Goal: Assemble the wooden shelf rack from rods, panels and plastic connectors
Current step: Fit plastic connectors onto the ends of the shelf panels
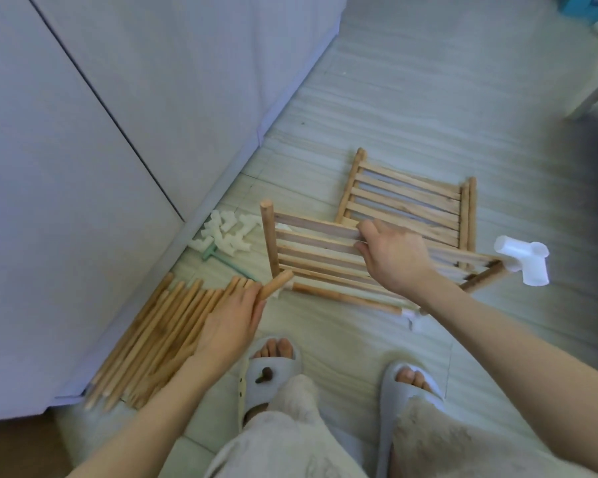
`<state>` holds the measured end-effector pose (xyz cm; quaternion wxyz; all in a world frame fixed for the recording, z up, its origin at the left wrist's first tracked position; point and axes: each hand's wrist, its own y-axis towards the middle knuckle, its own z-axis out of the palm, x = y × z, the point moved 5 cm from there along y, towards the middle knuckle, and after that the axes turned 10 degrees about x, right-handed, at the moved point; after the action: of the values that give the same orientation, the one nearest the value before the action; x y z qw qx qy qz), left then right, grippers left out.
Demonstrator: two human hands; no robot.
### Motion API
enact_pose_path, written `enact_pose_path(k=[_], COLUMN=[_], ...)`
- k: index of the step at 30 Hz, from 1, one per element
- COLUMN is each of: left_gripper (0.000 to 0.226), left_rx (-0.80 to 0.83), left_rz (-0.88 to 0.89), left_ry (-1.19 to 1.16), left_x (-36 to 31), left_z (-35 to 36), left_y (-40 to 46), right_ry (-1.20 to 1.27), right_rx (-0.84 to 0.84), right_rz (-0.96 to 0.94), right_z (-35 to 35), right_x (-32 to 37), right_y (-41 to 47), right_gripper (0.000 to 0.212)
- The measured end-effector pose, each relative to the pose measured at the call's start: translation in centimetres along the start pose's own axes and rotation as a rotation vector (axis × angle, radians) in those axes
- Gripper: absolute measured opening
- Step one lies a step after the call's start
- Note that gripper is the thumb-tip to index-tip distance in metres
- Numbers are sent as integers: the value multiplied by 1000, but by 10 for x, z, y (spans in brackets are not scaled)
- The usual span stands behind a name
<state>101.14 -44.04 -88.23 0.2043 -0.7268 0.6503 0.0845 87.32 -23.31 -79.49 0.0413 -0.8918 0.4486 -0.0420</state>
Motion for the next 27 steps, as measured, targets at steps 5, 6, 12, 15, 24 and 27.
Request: enact_pose_path(k=[5,6,12,15,24,27], left_gripper=[32,30,32,36,38,33], left_rx=[-243,-274,-159,-69,80,304], left_rz=[331,375,402,276,336,235], left_ry=[95,134,260,205,273,309], left_x=[-79,-94,-145,-142,-175,-167], left_z=[-81,-91,-85,-65,-57,-36], left_y=[-6,-4,31,47,120,168], right_ry=[-104,-180,-391,-385,-212,-86], right_rx=[136,145,202,204,192,-51], right_rz=[0,8,101,106,88,117], right_z=[-2,-4,-22,-29,-17,-23], right_x=[4,4,-16,-36,-60,-68], right_y=[-13,-18,-56,-79,-118,-109], right_gripper=[39,46,50,47,51,44])
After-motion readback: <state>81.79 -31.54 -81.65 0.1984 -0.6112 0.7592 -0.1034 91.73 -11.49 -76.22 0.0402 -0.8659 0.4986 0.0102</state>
